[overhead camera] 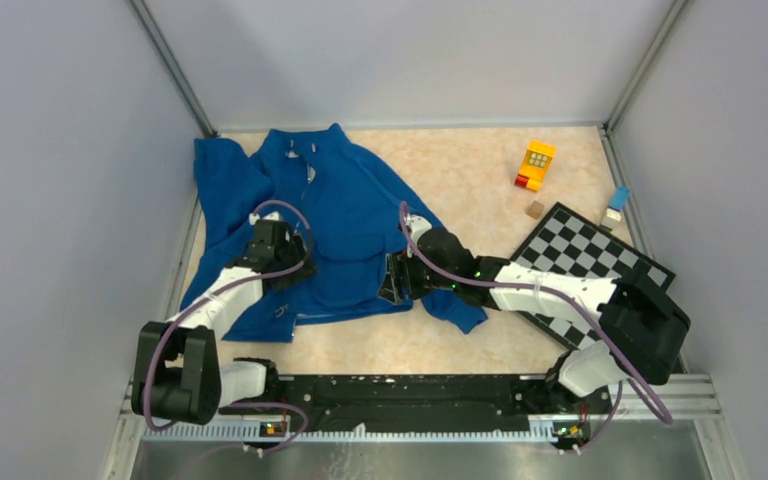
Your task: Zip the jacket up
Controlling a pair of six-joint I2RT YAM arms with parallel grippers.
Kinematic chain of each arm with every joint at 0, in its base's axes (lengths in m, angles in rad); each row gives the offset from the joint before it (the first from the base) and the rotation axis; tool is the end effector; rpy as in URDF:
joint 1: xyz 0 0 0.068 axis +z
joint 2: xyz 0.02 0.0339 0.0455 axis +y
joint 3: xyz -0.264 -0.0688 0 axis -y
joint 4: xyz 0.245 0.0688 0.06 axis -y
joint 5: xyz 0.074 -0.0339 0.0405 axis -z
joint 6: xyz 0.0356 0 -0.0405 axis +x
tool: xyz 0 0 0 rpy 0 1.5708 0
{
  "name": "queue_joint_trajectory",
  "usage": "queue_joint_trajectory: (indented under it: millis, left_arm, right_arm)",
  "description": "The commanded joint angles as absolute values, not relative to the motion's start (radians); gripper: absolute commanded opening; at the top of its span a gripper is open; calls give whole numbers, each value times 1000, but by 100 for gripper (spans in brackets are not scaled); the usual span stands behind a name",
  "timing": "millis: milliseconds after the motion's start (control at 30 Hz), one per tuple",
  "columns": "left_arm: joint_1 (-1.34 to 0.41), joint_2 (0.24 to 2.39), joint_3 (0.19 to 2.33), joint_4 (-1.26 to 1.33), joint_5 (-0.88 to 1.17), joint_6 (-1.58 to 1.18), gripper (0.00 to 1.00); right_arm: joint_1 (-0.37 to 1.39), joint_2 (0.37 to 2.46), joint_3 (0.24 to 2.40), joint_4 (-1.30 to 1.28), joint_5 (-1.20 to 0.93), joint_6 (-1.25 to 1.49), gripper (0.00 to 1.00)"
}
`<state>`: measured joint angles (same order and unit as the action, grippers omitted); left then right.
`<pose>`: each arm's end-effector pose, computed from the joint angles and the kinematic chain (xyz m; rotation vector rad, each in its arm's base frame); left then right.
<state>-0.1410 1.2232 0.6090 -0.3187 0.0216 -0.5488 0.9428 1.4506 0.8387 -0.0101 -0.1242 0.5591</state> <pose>0.2277 -0.0331 0.1815 -0.5037 2.4804 -0.3083 0.1799 0.2552 0.2203 -0.5244 2.3042 0.9350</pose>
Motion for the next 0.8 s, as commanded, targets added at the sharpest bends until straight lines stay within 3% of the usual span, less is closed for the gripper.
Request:
queue_joint_trajectory:
  millis: [0, 200, 300, 433, 600, 767]
  left_arm:
    - [-141, 1271, 617, -305, -57, -577, 67]
    - [-142, 1292, 614, -292, -21, -567, 51]
    - [-142, 1291, 621, -310, -11, -560, 29]
    - [-143, 1244, 629, -342, 10, -540, 13]
    - [-143, 1171, 664, -410, 74, -513, 7]
    - [-143, 1137, 678, -428, 185, -494, 2]
  right_arm:
    - [950, 1430, 881, 16, -102, 532, 63]
    - [950, 1455, 884, 18, -109, 526, 63]
    - [950, 1462, 887, 20, -111, 523, 63]
    - [950, 1469, 890, 17, -100, 507, 63]
    - [949, 1514, 919, -11, -65, 435, 63]
    - [1008, 1610, 1064, -172, 80, 211, 71]
